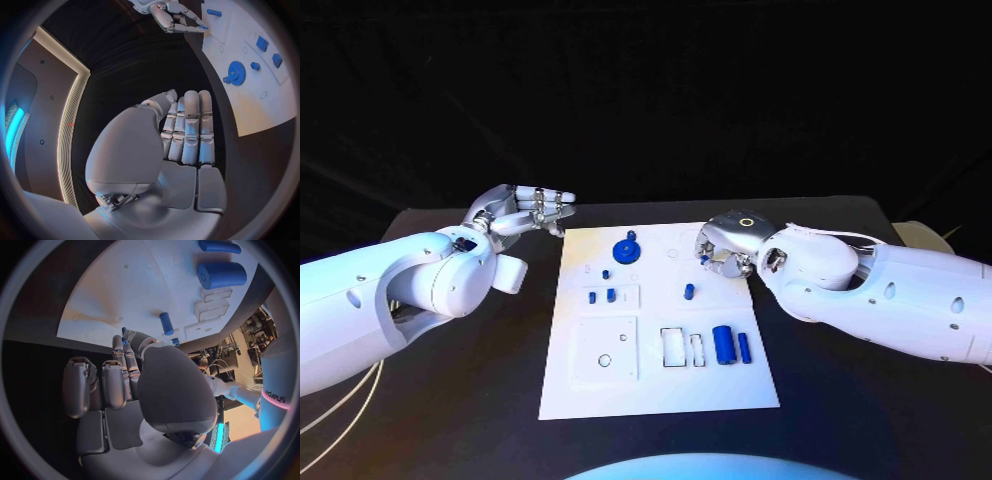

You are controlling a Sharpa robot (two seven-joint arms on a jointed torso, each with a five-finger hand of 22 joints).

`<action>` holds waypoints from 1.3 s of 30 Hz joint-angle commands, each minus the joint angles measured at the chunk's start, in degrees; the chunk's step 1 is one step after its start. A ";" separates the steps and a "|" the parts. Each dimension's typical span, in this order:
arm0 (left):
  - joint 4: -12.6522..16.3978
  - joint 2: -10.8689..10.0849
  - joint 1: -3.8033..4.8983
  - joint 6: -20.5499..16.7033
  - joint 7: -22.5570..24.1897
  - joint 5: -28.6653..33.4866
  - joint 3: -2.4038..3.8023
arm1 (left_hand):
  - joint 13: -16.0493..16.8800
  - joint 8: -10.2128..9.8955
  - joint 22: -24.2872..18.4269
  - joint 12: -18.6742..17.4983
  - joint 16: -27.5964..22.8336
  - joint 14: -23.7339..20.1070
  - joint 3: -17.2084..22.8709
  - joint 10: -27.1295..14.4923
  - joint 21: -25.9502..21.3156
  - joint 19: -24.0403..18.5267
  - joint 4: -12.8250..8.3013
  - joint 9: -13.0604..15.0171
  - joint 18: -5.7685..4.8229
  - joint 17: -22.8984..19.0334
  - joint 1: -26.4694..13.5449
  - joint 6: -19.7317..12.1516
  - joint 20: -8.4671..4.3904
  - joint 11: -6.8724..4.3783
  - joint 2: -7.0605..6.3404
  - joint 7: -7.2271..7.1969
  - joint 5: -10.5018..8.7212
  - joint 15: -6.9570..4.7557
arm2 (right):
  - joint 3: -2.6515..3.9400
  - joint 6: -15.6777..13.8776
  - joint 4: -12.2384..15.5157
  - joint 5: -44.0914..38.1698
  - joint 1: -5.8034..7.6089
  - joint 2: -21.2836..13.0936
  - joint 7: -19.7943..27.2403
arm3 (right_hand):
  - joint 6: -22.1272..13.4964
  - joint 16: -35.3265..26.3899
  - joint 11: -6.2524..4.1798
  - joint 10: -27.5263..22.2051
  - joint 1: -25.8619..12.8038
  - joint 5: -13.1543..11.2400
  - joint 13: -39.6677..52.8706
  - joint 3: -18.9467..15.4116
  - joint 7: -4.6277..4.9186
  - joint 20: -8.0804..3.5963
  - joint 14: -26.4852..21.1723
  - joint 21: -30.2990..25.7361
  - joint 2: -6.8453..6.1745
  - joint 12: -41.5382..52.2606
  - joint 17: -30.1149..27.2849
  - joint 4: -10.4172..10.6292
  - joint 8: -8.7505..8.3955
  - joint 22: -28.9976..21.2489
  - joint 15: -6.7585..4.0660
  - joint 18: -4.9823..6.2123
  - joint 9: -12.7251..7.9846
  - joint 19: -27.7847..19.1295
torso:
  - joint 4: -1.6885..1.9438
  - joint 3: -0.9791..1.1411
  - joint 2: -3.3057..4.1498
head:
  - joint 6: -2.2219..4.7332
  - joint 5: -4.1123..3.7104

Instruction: Assemble the parts on the task board

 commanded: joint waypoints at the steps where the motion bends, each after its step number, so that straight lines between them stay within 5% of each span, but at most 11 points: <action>1: 0.01 0.16 0.03 0.37 -0.01 0.27 0.03 | 0.02 0.10 -0.07 0.32 -0.27 -0.53 -0.13 -0.47 -0.29 -0.05 -0.31 -0.10 0.75 -0.10 0.08 -0.32 0.19 0.04 0.34 0.29 0.01 0.08 | 0.15 -1.61 1.60 -0.29 0.24 -0.73 0.09 | 0.30 0.21 -0.19 0.49 -0.88 0.20 -0.07 0.34 0.13 -0.04 3.03 0.21 -0.21 -0.05 0.02 0.05 0.24 8.85 -0.32 -0.62 0.11 0.42 | -0.01 0.01 0.06 | 0.06 0.04; 9: -0.17 0.53 0.02 0.55 -0.14 0.27 0.03 | 0.01 0.07 -0.10 0.33 -0.32 -0.56 -0.18 -0.69 -0.33 -0.06 -0.34 -0.12 0.74 -0.14 0.08 -0.42 0.22 0.10 0.36 0.35 0.02 0.13 | 0.38 -2.16 7.66 0.63 0.57 -1.41 0.19 | 0.40 0.28 -0.22 0.64 -1.06 0.18 -0.12 0.45 0.11 -0.04 3.04 0.61 -0.27 -0.08 0.08 -0.03 0.25 9.07 -0.34 -0.71 0.14 0.62 | 0.00 0.03 0.00 | -0.15 1.30; 18: -0.40 1.62 0.02 0.51 0.00 0.27 0.00 | 0.00 0.06 -0.11 0.34 -0.35 -0.58 -0.19 -0.80 -0.35 -0.07 -0.39 -0.13 0.74 -0.16 0.12 -0.46 0.23 0.12 0.39 0.37 0.03 0.15 | 0.08 -1.31 12.30 1.23 -0.50 2.98 0.98 | 0.43 0.21 -0.21 0.74 -1.24 0.21 -0.18 0.58 0.12 -0.04 3.03 0.68 -0.24 -0.14 -0.04 -0.09 0.24 9.13 -0.35 -0.72 0.16 0.65 | 0.13 -0.10 0.00 | -1.16 4.94; 26: -0.35 2.30 0.02 0.42 0.14 0.27 -0.01 | 0.00 0.06 -0.11 0.34 -0.35 -0.58 -0.19 -0.81 -0.35 -0.07 -0.39 -0.13 0.74 -0.16 0.12 -0.46 0.23 0.13 0.39 0.37 0.03 0.15 | -0.57 -0.85 10.68 1.51 -2.91 7.43 1.84 | 0.39 0.22 -0.20 0.75 -1.39 0.20 -0.25 0.70 0.14 -0.04 3.03 0.68 -0.18 -0.22 -0.06 -0.13 0.19 9.15 -0.34 -0.72 0.16 0.65 | 0.13 -0.14 0.02 | -1.90 6.87; 39: -0.16 2.85 0.03 0.62 0.00 0.09 -0.01 | 0.00 0.07 -0.12 0.36 -0.36 -0.60 -0.20 -0.89 -0.37 -0.07 -0.43 -0.13 0.74 -0.18 0.16 -0.47 0.24 0.14 0.42 0.38 0.04 0.16 | -0.90 0.26 7.48 2.41 -5.46 10.94 2.70 | 0.37 0.21 -0.20 0.78 -1.46 0.25 -0.28 0.77 0.16 -0.04 3.03 0.71 -0.16 -0.26 -0.10 -0.19 0.16 9.18 -0.34 -0.72 0.17 0.66 | 0.11 -0.14 0.07 | -3.28 8.61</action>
